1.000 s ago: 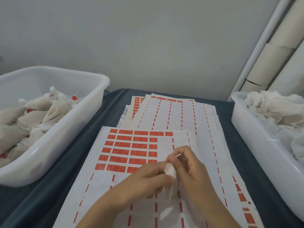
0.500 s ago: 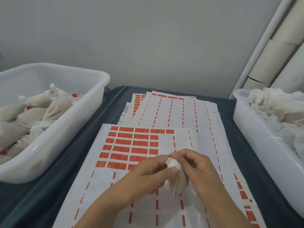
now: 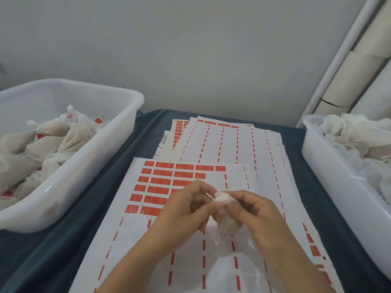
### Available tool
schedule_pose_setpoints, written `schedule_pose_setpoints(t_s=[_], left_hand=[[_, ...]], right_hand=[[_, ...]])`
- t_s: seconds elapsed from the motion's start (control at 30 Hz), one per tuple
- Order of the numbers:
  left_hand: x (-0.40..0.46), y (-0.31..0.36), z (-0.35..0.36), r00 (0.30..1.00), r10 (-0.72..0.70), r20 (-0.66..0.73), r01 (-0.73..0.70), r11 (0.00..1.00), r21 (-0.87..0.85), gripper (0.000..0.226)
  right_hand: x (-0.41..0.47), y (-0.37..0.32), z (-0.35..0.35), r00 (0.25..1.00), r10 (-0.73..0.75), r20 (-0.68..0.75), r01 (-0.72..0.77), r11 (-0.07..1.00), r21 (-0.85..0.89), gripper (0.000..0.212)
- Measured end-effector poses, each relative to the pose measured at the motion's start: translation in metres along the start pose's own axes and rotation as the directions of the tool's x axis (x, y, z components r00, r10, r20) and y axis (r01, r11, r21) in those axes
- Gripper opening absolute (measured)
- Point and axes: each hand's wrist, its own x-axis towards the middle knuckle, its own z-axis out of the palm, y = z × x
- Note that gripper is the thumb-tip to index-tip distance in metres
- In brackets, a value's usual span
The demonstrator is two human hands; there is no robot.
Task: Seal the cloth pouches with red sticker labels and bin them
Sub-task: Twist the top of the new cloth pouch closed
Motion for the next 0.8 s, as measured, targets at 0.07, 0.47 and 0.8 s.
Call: schedule_pose_setpoints(t_s=[0.07,0.47,0.8], left_hand=[[0.0,-0.002,0.002,0.997,0.073,-0.027,-0.07,0.994,0.084,0.02],[-0.002,-0.001,0.006,0.977,0.2,-0.076,-0.199,0.98,0.013,0.023],[0.001,-0.001,0.002,0.997,-0.073,-0.022,0.059,0.923,-0.38,0.026]], right_hand=[[0.0,0.002,0.001,0.996,0.074,0.043,-0.079,0.989,0.123,0.031],[-0.008,-0.013,-0.001,0.919,0.091,0.384,-0.262,0.868,0.421,0.039],[-0.005,-0.008,0.003,0.974,0.127,0.185,-0.199,0.873,0.446,0.03]])
